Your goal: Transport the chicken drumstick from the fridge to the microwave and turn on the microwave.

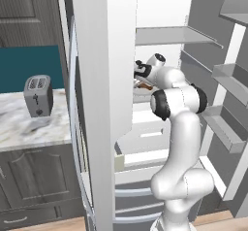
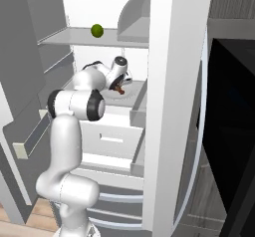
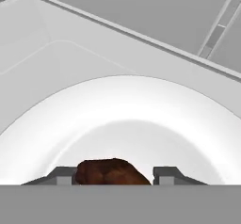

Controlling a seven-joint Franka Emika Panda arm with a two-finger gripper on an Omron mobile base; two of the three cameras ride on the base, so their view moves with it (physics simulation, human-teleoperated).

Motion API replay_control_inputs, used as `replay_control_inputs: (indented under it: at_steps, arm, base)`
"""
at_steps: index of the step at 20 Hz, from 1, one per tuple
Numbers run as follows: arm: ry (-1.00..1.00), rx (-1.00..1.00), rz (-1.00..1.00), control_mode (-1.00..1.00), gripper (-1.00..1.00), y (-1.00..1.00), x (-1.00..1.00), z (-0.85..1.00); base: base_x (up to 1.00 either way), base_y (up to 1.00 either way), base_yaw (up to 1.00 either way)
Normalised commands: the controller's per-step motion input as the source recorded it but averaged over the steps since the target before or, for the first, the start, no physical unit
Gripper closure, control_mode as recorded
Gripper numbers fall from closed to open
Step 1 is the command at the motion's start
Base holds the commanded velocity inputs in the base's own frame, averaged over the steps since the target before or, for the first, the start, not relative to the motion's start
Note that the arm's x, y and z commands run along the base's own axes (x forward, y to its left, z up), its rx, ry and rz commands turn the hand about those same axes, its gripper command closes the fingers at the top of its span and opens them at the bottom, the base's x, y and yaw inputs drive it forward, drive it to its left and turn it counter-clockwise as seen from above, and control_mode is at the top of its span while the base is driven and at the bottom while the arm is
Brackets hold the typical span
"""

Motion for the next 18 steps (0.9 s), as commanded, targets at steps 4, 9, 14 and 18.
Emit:
replay_control_inputs:
  at_steps: [4,9,14,18]
  arm:
    - [-0.05,0.0,-0.02,-1.0,1.0,0.0,-0.35,0.27]
    - [-0.02,0.0,-0.07,-1.0,1.0,0.0,-0.5,0.23]
    - [0.0,0.01,-0.1,-1.0,1.0,0.0,-0.54,0.23]
    - [0.0,0.0,-0.1,-1.0,1.0,0.0,-0.49,0.27]
  base:
    - [0.0,0.0,0.0]
    - [0.0,0.0,0.0]
    - [0.0,0.0,0.0]
    - [0.0,0.0,0.0]
